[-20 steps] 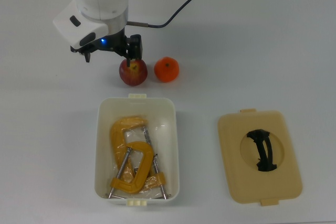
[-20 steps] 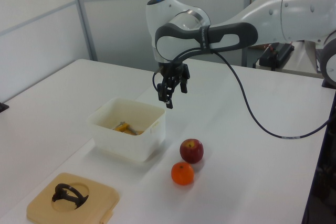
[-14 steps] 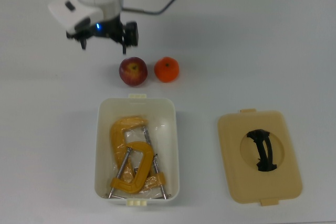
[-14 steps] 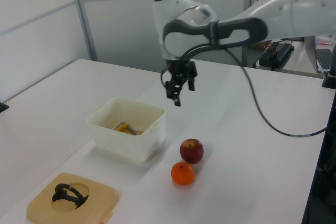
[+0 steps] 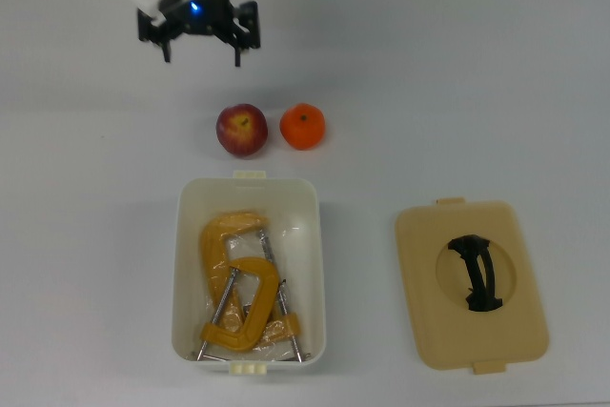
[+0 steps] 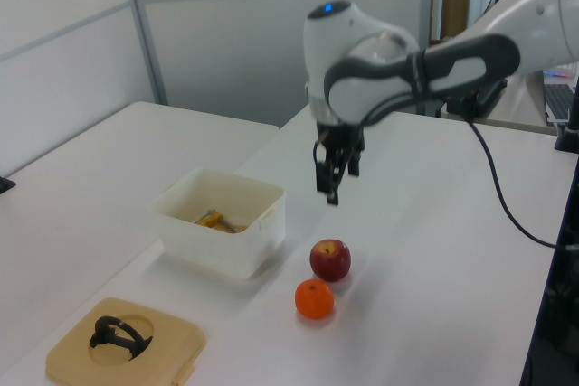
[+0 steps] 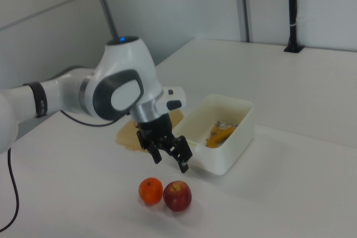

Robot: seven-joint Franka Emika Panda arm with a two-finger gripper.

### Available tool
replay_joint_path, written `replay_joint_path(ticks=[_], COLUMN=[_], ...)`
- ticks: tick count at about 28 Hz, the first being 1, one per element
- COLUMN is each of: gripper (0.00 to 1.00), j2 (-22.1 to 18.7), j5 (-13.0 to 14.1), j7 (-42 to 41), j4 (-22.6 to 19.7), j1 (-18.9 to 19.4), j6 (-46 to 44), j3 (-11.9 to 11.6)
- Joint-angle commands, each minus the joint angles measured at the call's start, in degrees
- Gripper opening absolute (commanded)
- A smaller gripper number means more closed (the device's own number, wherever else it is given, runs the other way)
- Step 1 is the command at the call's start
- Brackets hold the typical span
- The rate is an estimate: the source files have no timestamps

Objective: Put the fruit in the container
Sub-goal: 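Move the open gripper over the red apple and lower onto it, then close the gripper around the red apple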

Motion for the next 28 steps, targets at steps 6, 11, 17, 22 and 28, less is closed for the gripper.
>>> replay_joint_path(ticks=[6,11,17,22,28], gripper=[1.0,1.0,1.0,1.0,1.0], j2=[3.12,6.28,8.39,10.33,11.56], j5=[0.1,0.1,-0.52,-1.31,-3.59], j7=[-0.99,-0.81,-0.81,-0.9,-0.81], j4=[-5.26,-5.17,-4.91,-4.82,-4.82], j1=[1.08,1.08,0.99,1.08,1.08], j6=[8.82,11.98,13.74,13.74,13.66], j3=[2.58,2.75,2.84,2.84,2.75])
